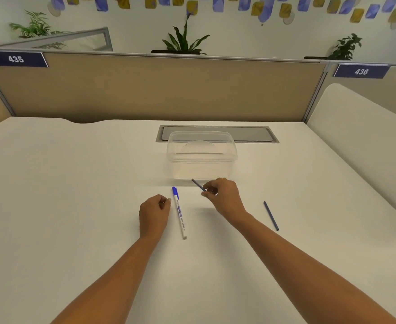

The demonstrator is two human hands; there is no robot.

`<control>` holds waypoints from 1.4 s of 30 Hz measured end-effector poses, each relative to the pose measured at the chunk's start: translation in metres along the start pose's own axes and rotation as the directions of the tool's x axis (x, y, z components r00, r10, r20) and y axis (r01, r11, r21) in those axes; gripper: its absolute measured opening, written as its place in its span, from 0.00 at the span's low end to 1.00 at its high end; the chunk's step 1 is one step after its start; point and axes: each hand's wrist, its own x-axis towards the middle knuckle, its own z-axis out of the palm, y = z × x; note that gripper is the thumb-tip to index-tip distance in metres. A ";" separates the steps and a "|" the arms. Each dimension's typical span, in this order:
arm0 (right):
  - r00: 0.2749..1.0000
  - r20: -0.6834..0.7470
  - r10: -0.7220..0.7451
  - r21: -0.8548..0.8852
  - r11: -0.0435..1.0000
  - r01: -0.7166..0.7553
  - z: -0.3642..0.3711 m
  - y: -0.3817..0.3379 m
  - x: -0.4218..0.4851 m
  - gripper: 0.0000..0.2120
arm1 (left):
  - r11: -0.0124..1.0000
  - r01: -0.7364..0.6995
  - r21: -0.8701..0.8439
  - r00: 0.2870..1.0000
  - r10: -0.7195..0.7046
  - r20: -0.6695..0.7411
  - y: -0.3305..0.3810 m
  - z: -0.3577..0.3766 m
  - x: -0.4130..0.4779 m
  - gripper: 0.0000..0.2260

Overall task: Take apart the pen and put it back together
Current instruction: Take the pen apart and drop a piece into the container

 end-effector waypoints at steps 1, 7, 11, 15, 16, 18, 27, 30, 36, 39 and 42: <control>1.000 -0.013 -0.014 -0.009 1.000 0.014 -0.002 -0.003 0.007 0.08 | 0.999 -0.029 0.027 0.999 0.029 -0.017 -0.003 -0.001 0.002 0.06; 0.994 -0.085 -0.073 -0.027 0.997 0.071 -0.016 -0.019 0.057 0.08 | 0.963 -0.100 0.251 0.994 0.110 -0.023 -0.019 0.004 0.017 0.05; 0.994 -0.088 -0.067 -0.082 0.995 0.060 -0.019 -0.022 0.091 0.08 | 0.926 -0.088 0.366 0.996 0.089 0.012 -0.024 0.010 0.023 0.12; 0.998 -0.039 -0.039 -0.138 0.990 0.033 -0.013 -0.017 0.114 0.08 | 0.909 -0.098 0.405 0.994 0.105 0.006 -0.026 0.013 0.023 0.12; 0.999 -0.023 -0.038 -0.151 0.988 0.034 -0.011 -0.017 0.118 0.07 | 0.907 -0.101 0.410 0.994 0.111 0.001 -0.027 0.014 0.023 0.12; 0.999 0.009 -0.031 -0.174 0.984 0.032 -0.007 -0.015 0.125 0.07 | 0.902 -0.110 0.417 0.992 0.125 -0.010 -0.028 0.015 0.023 0.11; 1.000 -0.006 -0.009 -0.164 0.987 0.008 -0.001 -0.007 0.138 0.08 | 0.880 -0.133 0.455 0.987 0.159 -0.018 -0.029 0.017 0.024 0.11; 0.999 -0.044 -0.018 -0.126 0.992 0.012 -0.003 -0.007 0.137 0.10 | 0.878 -0.134 0.460 0.987 0.158 -0.013 -0.029 0.017 0.023 0.11; 0.990 -0.126 -0.057 -0.070 0.996 0.049 -0.008 -0.009 0.126 0.08 | 0.876 -0.140 0.461 0.986 0.166 -0.015 -0.029 0.016 0.022 0.10; 0.968 -0.214 -0.131 -0.046 0.991 0.124 -0.010 -0.012 0.114 0.08 | 0.880 -0.123 0.459 0.991 0.135 0.007 -0.028 0.015 0.022 0.11; 0.927 -0.295 -0.231 -0.024 0.972 0.234 -0.011 -0.015 0.096 0.07 | 0.883 -0.126 0.452 0.992 0.127 0.028 -0.026 0.014 0.020 0.13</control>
